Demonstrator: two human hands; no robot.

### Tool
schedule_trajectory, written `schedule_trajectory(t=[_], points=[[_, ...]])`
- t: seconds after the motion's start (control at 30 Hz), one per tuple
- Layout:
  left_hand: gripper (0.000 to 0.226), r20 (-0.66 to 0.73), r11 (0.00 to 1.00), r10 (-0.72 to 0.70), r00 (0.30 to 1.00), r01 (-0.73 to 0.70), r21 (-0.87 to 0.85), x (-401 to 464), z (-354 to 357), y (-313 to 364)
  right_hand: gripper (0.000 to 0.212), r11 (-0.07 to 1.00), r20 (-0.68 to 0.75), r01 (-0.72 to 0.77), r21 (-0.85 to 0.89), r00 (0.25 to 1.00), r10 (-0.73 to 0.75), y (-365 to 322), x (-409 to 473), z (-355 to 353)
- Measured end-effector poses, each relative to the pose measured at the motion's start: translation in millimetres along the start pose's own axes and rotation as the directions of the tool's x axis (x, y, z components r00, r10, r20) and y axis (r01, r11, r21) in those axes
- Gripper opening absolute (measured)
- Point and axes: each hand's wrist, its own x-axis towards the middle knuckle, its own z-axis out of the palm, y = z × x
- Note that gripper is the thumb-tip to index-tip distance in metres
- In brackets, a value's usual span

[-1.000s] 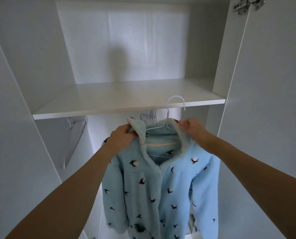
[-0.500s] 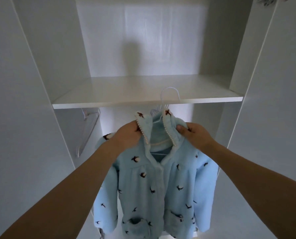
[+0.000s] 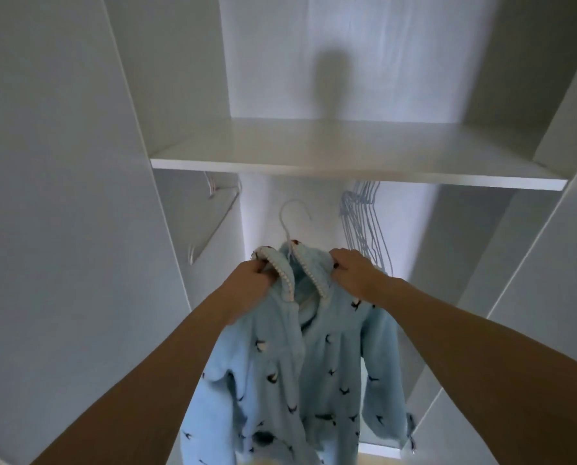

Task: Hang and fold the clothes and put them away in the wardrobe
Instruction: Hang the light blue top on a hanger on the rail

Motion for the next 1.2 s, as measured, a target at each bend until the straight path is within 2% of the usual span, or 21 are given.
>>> schedule_trajectory(t=[0.07,0.13,0.2,0.27,0.3,0.37,0.4,0.5,0.6,0.7,0.8,0.93,1.0,1.07,1.13,1.2], points=[[0.022,-0.009,0.996,-0.066,0.998,0.065,-0.061,-2.0,2.2,-1.9,0.017,0.992,0.089,0.041,-0.117,0.996,-0.031,2.3,4.7,2.8],[0.022,0.046,0.984,-0.138,0.989,0.143,-0.104,-2.7,6.6,0.3,0.02,0.982,0.109,0.058,-0.182,0.993,-0.039,6.7,8.1,3.6],[0.04,0.09,0.985,-0.153,0.984,0.16,-0.068,-2.8,12.6,4.0,0.019,0.979,0.068,0.048,-0.2,0.997,-0.035,13.9,11.1,4.1],[0.056,0.126,0.996,-0.078,0.989,0.071,0.054,-4.8,18.6,7.5,0.014,0.986,0.0,0.026,-0.167,1.0,-0.026,19.9,12.4,4.0],[0.059,0.138,0.985,-0.013,0.99,-0.012,0.172,-5.2,20.2,7.5,0.01,0.988,-0.029,0.016,-0.153,0.999,-0.02,21.8,13.0,3.7],[0.055,0.122,0.899,0.082,0.989,-0.126,0.419,-6.5,20.0,2.9,0.007,0.99,-0.078,-0.003,-0.14,0.997,-0.008,24.4,17.0,5.1],[0.053,0.097,0.873,0.086,0.992,-0.121,0.472,-7.3,17.9,-0.8,0.01,0.991,-0.103,-0.006,-0.132,0.995,-0.008,23.7,19.6,7.8],[0.046,-0.02,0.911,0.055,0.998,-0.042,0.411,-11.1,10.5,-7.4,0.019,0.991,-0.193,0.014,-0.13,0.98,-0.039,10.4,28.6,19.0],[0.034,-0.144,0.974,0.062,0.988,-0.028,0.225,-15.1,14.1,-0.2,0.02,0.979,-0.258,-0.054,-0.198,0.966,0.001,-8.8,41.4,24.9],[0.025,-0.173,0.999,0.034,0.984,-0.03,0.024,-17.6,23.1,10.0,0.017,0.993,-0.079,-0.049,-0.106,0.996,0.041,-18.9,60.9,27.7],[0.025,-0.09,0.992,-0.061,0.994,0.051,-0.116,-22.4,30.7,12.4,0.026,0.997,0.117,-0.071,0.016,0.991,0.069,-11.4,64.5,32.4],[0.024,0.06,1.0,0.016,0.998,-0.015,-0.016,-26.9,47.8,12.5,0.036,0.974,0.311,-0.19,0.126,0.94,0.144,14.7,41.2,26.0],[0.024,0.118,0.998,0.065,0.991,-0.065,-0.008,-28.0,61.4,18.1,0.034,0.912,0.357,-0.313,0.266,0.91,0.208,30.4,21.9,16.7],[0.024,0.146,0.995,0.099,0.984,-0.094,-0.043,-27.4,80.6,25.8,0.043,0.828,0.359,-0.41,0.384,0.892,0.275,48.9,0.9,7.4],[0.023,0.162,0.993,0.115,0.98,-0.108,-0.053,-24.6,99.8,31.1,0.056,0.745,0.357,-0.484,0.459,0.868,0.343,64.3,-17.8,-1.2],[0.024,0.181,0.992,0.122,0.976,-0.115,-0.05,-18.8,122.9,37.4,0.058,0.661,0.349,-0.544,0.517,0.839,0.418,82.5,-40.4,-12.0]])
